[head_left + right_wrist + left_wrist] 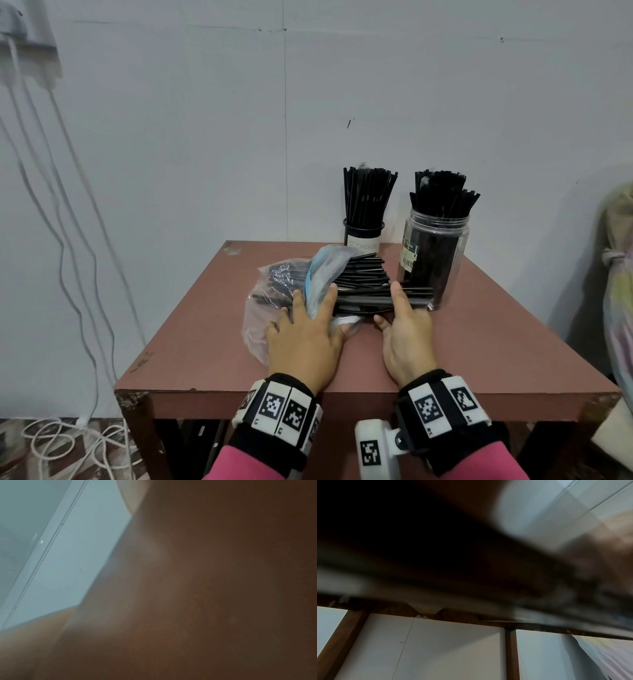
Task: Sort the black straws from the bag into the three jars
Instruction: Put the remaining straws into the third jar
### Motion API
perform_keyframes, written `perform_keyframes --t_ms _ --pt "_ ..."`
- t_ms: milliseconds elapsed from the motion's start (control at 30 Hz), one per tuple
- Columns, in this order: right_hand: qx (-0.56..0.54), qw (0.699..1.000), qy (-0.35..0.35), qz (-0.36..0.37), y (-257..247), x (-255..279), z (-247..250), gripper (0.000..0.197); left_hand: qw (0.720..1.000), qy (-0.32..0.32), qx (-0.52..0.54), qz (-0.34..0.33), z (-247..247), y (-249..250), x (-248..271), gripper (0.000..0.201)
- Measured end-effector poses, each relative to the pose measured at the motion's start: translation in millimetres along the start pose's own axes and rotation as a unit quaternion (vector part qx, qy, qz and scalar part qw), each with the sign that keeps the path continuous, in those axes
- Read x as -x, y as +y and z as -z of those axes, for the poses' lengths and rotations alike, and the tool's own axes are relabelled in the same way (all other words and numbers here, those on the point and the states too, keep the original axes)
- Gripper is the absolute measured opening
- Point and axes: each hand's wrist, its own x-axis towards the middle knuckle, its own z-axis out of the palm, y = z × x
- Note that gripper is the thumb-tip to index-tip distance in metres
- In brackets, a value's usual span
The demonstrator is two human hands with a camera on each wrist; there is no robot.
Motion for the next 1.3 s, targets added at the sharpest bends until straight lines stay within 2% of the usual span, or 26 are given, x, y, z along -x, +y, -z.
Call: perform_keyframes --t_ms 233,300,400,433,500,533,667,800,900,1033,1300 --pt "0.009 0.998 -0.053 0.014 2.8 3.6 0.0 0.007 1.0 0.0 0.0 -0.001 1.5 0.2 0.4 0.06" --pt "0.015 0.998 -0.058 0.025 2.1 4.1 -0.5 0.014 1.0 0.001 0.001 -0.002 1.9 0.1 0.6 0.059" --pt "0.013 0.995 -0.094 0.018 2.0 6.5 -1.9 0.007 1.0 0.001 0.003 -0.001 1.9 -0.3 0.5 0.057" --pt "0.014 0.995 -0.098 0.016 2.4 7.7 -2.6 0.012 1.0 0.0 0.005 -0.001 2.0 -0.2 0.5 0.057" --pt "0.015 0.996 -0.09 0.011 2.8 9.6 -4.5 0.024 1.0 -0.002 0.006 0.0 2.0 0.0 0.3 0.058" --pt "0.011 0.997 -0.08 0.009 2.2 9.9 -4.7 0.024 1.0 -0.003 0.005 0.001 1.9 0.0 0.1 0.059" --pt "-0.012 0.999 -0.041 0.023 -2.3 9.5 -2.7 0.008 1.0 -0.001 0.005 0.002 1.8 -0.4 -0.3 0.059" --pt "-0.031 0.998 -0.062 0.01 -6.5 11.7 -3.0 0.022 1.0 -0.001 0.009 0.001 2.2 -0.7 -0.4 0.057" --pt "-0.032 0.997 -0.075 0.005 -9.2 11.7 -4.2 0.019 1.0 0.001 0.012 0.0 2.3 -0.6 -0.2 0.057" --pt "-0.029 0.998 -0.037 0.032 -12.3 8.9 -2.8 0.01 1.0 -0.003 0.011 0.004 2.8 -0.7 0.1 0.06" --pt "0.017 0.996 -0.013 0.086 -45.1 -1.5 6.7 0.01 1.0 -0.002 0.013 0.005 3.5 -1.2 0.1 0.058"
